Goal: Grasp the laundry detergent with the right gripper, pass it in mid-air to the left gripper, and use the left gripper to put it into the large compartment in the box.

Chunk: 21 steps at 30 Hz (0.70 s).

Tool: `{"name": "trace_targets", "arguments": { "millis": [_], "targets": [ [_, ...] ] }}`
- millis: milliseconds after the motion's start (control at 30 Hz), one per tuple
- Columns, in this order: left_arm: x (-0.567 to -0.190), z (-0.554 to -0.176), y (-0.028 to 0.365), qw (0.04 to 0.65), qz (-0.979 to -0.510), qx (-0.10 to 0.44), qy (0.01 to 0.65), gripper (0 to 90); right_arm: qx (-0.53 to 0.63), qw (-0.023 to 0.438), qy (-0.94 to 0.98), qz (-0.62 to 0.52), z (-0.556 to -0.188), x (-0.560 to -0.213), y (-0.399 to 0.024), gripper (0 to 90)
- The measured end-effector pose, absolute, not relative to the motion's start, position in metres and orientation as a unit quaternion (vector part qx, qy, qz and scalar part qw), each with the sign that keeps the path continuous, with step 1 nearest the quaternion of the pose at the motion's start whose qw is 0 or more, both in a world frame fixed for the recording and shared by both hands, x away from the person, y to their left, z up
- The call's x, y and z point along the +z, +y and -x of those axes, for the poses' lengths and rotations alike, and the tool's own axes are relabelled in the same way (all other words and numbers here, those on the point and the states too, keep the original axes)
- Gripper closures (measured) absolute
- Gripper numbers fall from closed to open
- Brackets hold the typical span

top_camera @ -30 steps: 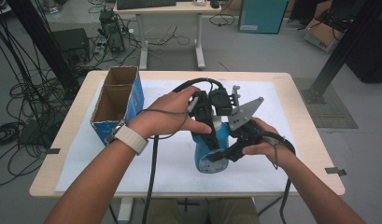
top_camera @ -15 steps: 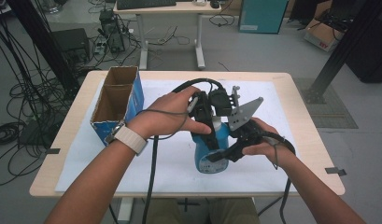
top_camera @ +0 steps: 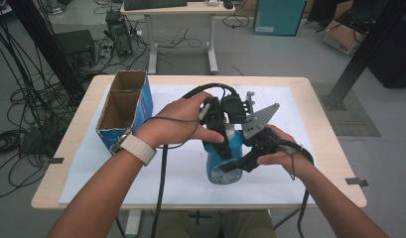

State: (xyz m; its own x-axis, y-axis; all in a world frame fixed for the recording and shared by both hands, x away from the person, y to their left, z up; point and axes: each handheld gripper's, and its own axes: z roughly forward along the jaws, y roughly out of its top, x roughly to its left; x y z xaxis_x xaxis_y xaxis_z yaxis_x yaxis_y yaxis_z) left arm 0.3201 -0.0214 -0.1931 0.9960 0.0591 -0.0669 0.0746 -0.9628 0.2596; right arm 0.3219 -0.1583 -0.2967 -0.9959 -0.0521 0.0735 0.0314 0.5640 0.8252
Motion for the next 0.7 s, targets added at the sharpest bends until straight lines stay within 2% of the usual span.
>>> {"name": "trace_targets", "arguments": {
  "millis": [700],
  "targets": [
    [-0.1932, -0.3202, -0.0222, 0.131, -0.990, -0.031, 0.036, 37.5, -0.467, 0.044, -0.883, -0.006, -0.3220, -0.2966, -0.1588, 43.0]
  ]
}}
